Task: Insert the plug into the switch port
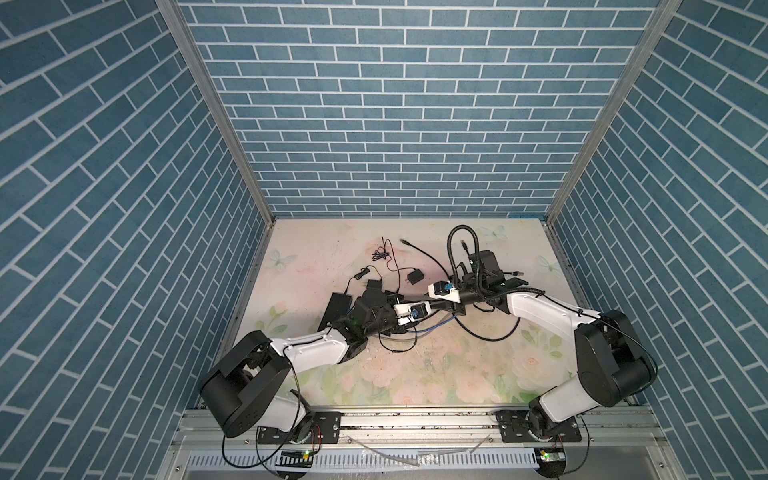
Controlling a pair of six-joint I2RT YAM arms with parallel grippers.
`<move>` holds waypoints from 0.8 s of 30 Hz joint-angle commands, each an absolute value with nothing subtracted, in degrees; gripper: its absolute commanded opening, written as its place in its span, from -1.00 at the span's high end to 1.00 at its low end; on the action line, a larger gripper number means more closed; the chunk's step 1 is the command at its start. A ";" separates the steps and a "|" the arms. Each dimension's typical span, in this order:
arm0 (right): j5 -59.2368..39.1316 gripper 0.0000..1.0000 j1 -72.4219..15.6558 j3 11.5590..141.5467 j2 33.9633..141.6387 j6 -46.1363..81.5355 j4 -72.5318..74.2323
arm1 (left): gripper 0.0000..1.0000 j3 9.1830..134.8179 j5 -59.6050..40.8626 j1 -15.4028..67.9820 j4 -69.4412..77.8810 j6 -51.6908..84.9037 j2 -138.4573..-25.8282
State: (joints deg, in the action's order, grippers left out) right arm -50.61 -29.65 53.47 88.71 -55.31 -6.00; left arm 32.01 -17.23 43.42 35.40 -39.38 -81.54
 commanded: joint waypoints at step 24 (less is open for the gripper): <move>-50.47 0.96 -30.54 52.76 87.00 -56.95 -7.89 | 0.58 30.35 -16.69 43.42 37.79 -37.00 -81.96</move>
State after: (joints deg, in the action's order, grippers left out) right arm -49.28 -30.37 53.47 88.20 -56.05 -7.73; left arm 31.22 -17.06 43.35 35.90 -38.79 -81.54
